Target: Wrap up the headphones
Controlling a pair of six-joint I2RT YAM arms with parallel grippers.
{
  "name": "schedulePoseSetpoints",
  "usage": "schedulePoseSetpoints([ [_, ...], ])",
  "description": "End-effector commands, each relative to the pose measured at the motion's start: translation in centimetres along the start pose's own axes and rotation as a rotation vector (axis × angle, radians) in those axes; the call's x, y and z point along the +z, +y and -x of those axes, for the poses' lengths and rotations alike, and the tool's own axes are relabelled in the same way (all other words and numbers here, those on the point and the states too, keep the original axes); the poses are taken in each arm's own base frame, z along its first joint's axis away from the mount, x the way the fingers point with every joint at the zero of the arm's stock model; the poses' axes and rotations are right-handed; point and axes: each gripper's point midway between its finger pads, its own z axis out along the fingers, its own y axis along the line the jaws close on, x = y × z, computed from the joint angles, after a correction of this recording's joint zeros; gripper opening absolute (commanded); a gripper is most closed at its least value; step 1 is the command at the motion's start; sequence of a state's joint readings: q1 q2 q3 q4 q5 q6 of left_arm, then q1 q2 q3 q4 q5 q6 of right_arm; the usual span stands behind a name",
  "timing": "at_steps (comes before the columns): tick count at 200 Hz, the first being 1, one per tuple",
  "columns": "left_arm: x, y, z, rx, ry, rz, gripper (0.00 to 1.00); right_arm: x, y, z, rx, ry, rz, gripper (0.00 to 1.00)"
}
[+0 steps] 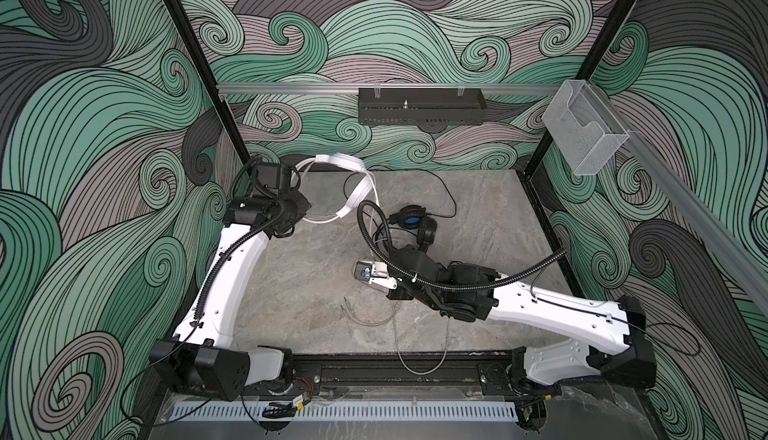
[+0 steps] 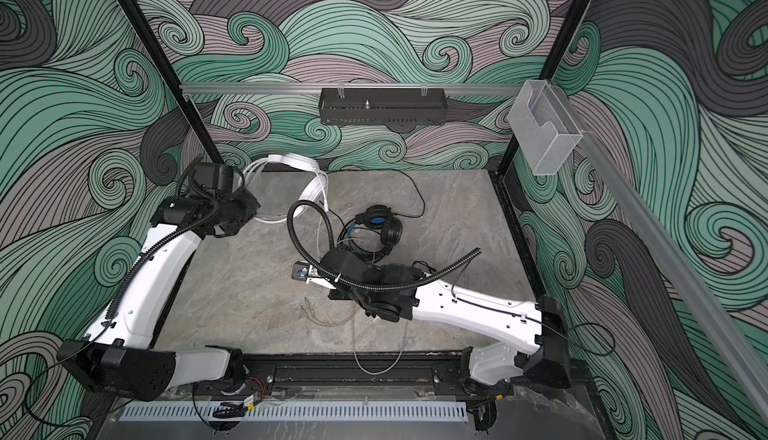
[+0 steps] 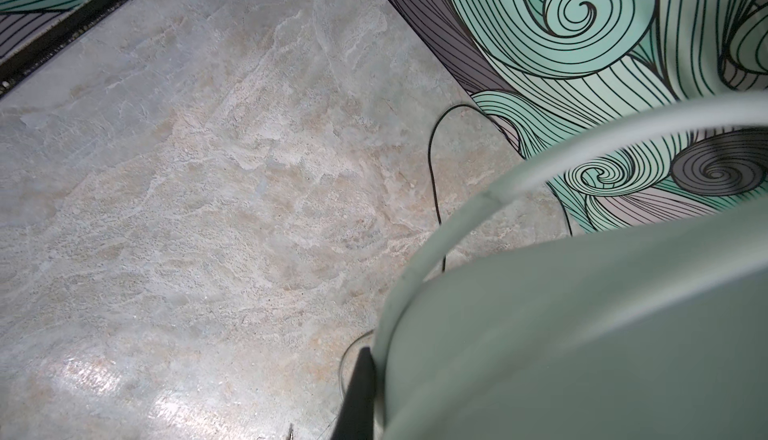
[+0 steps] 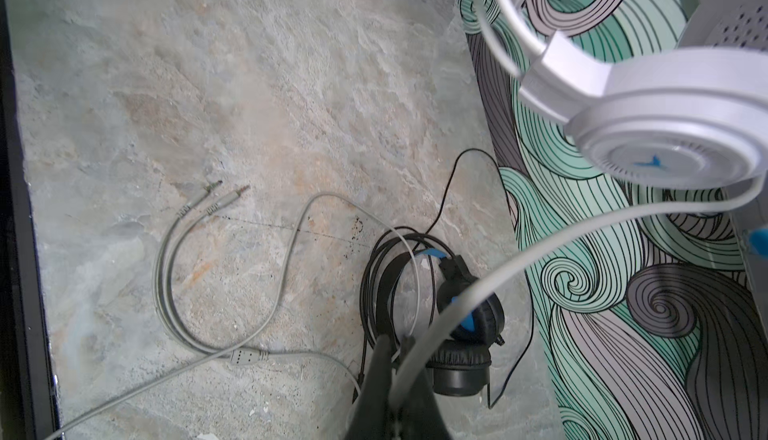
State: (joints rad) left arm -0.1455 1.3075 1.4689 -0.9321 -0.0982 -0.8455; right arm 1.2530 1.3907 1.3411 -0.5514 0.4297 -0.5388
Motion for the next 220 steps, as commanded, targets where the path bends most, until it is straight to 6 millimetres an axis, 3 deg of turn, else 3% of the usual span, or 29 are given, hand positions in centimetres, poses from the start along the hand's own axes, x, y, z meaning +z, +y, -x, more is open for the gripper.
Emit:
schedulePoseSetpoints([
  [1, -0.4, -0.4, 0.9, 0.034, -0.072, 0.029, 0.0, -1.8, -1.3, 2.3, 0.028, -0.061, 0.006, 0.0],
  [52, -1.7, -1.8, 1.0, 0.389, -0.197, 0.101, 0.0, -3.8, -4.6, 3.3, -0.01, -0.038, -0.055, 0.0],
  [100, -3.4, -5.2, -0.3, 0.732, -0.27, -0.104, 0.0, -4.9, -8.3, 1.7, -0.047, 0.013, -0.119, 0.0],
  [161, -4.9, -8.3, -6.4, 1.017, -0.027, -0.402, 0.0, -4.7, -11.9, 0.8, -0.115, 0.056, -0.231, 0.0],
  [198, -5.9, -8.1, -9.5, 1.111, 0.047, -0.521, 0.0, -5.0, -13.8, 0.7, -0.061, 0.062, -0.281, 0.0],
  [220, -6.5, -7.7, -10.8, 1.132, 0.082, -0.57, 0.0, -5.0, -13.8, 0.4, -0.057, 0.067, -0.281, 0.0],
])
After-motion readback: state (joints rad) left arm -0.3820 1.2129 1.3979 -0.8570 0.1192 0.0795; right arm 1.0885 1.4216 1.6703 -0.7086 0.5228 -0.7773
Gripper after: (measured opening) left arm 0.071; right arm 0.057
